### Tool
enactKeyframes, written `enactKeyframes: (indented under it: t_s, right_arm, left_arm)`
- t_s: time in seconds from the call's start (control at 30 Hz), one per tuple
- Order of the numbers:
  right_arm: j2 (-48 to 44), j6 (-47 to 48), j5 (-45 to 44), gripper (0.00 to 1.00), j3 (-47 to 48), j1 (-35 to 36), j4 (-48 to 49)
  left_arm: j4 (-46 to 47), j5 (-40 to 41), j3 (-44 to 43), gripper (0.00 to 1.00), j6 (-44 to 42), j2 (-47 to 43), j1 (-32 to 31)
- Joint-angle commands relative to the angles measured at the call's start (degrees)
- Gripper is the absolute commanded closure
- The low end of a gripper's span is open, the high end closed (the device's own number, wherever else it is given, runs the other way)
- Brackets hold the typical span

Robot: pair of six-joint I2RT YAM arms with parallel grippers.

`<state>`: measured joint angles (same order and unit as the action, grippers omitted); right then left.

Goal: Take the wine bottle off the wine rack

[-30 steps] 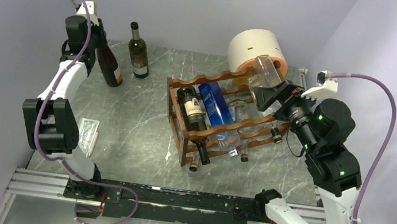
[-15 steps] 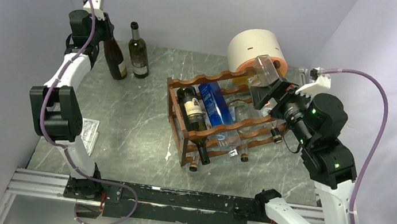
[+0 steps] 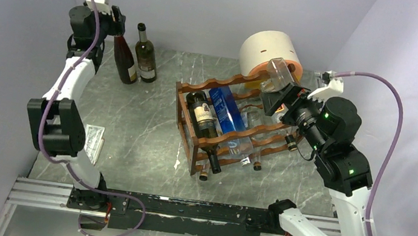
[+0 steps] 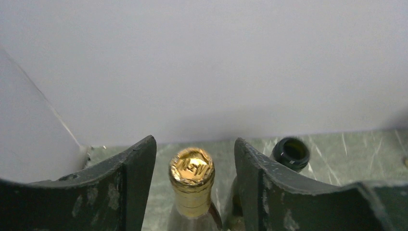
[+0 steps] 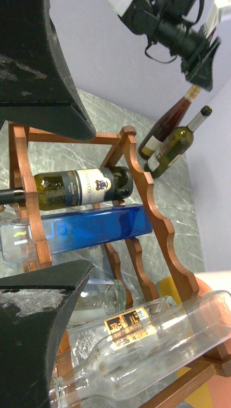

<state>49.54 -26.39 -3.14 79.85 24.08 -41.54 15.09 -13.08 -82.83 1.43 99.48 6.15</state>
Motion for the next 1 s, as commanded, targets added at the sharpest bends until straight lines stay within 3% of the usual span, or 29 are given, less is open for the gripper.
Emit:
enactKeyframes:
  t_s: [0.0, 0.2, 0.33, 0.43, 0.6, 0.87, 0.97]
  right_arm:
    - [-0.9, -0.4, 0.6, 0.00, 0.1, -0.2, 0.0]
    - [-1.3, -1.2, 1.7, 0.00, 0.7, -0.1, -1.2]
    - [-2.4, -1.8, 1.8, 0.00, -0.2, -0.2, -1.9]
    - [-2.7, -1.8, 2.3, 0.00, -0.5, -0.2, -3.3]
    - [-4.3, -2.4, -1.3, 0.00, -2.6, -0.2, -6.5]
    - [-6.3, 0.4, -8.7, 0.00, -5.3, -0.2, -5.3]
    - [-1.5, 5.2, -13.9, 0.00, -2.2, -0.2, -6.8]
  left_arm:
    - [5.2, 3.9, 0.5, 0.33, 1.0, -6.7, 0.0]
    - [-1.1, 8.8, 3.0, 0.21, 4.7, -13.8, 0.2]
    - [-4.0, 9.9, 9.1, 0.15, 8.9, -22.7, 0.2]
    - [-2.9, 6.4, 16.8, 0.06, 11.7, -31.3, 0.0]
    - [4.7, -3.6, 28.0, 0.12, 15.2, -40.3, -1.3]
    - [11.8, -2.1, 40.6, 0.09, -0.3, -48.0, -17.0]
    - [15.3, -4.3, 44.9, 0.08, 1.3, -50.6, -18.0]
